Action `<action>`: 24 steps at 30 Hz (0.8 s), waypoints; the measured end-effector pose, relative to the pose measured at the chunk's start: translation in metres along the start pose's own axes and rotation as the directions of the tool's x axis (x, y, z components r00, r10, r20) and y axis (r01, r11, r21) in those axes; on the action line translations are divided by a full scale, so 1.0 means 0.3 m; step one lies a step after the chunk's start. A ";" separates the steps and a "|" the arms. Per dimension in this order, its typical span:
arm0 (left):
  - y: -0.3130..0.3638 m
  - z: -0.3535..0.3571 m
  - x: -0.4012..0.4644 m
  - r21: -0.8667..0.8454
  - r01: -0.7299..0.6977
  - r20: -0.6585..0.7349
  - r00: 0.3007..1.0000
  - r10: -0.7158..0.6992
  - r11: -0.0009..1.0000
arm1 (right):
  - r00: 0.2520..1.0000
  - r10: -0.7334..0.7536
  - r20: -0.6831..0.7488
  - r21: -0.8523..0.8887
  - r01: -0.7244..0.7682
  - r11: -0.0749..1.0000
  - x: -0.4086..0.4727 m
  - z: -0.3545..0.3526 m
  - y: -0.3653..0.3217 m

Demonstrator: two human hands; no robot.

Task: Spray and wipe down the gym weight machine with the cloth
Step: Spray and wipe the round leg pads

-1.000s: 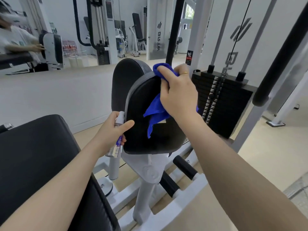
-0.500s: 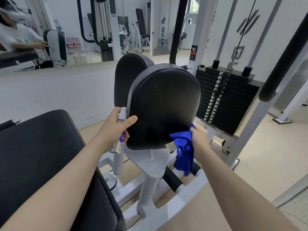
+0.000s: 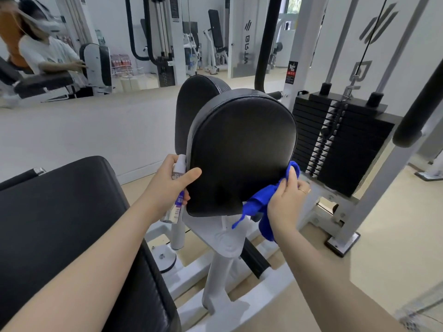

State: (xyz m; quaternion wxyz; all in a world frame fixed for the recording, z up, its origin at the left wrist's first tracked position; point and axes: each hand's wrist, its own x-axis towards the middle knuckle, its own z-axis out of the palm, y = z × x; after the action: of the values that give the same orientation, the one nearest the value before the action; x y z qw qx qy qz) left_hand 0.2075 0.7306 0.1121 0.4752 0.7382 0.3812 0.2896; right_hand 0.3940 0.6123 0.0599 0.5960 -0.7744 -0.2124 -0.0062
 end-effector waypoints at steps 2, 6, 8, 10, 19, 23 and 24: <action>0.001 0.000 0.000 -0.004 0.001 -0.002 1.000 -0.001 1.000 | 0.997 -0.055 -0.061 0.032 0.057 0.998 0.008 0.008 -0.039; 0.003 0.004 0.014 0.006 0.003 0.016 1.000 -0.003 1.000 | 0.848 -0.501 -0.171 -0.085 0.494 0.865 -0.008 0.059 -0.205; 0.001 0.004 0.022 0.001 -0.006 0.028 1.000 0.006 1.000 | 0.754 -0.650 -0.096 -0.189 0.628 0.755 -0.053 0.094 -0.240; -0.006 0.001 0.031 -0.041 -0.014 0.038 0.999 0.016 0.999 | 0.721 -0.693 -0.002 -0.185 0.681 0.709 -0.097 0.123 -0.237; -0.003 0.000 0.042 -0.037 -0.019 0.095 0.995 0.023 0.999 | 0.618 -0.785 -0.024 -0.340 0.734 0.588 0.066 -0.019 -0.213; -0.008 -0.002 0.044 -0.021 -0.027 0.111 0.993 0.029 0.999 | 0.672 -0.725 -0.152 -0.323 0.660 0.678 0.007 0.062 -0.189; -0.011 -0.006 0.044 -0.035 -0.028 0.111 0.993 0.032 0.999 | 0.671 -0.729 -0.134 -0.327 0.665 0.672 -0.030 0.087 -0.190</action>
State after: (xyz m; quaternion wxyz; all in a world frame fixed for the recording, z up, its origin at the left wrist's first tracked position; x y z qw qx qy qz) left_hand 0.2124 0.7432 0.1107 0.5035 0.7509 0.3381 0.2614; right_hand 0.3604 0.6450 0.1027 0.4665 -0.6936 -0.4137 -0.3607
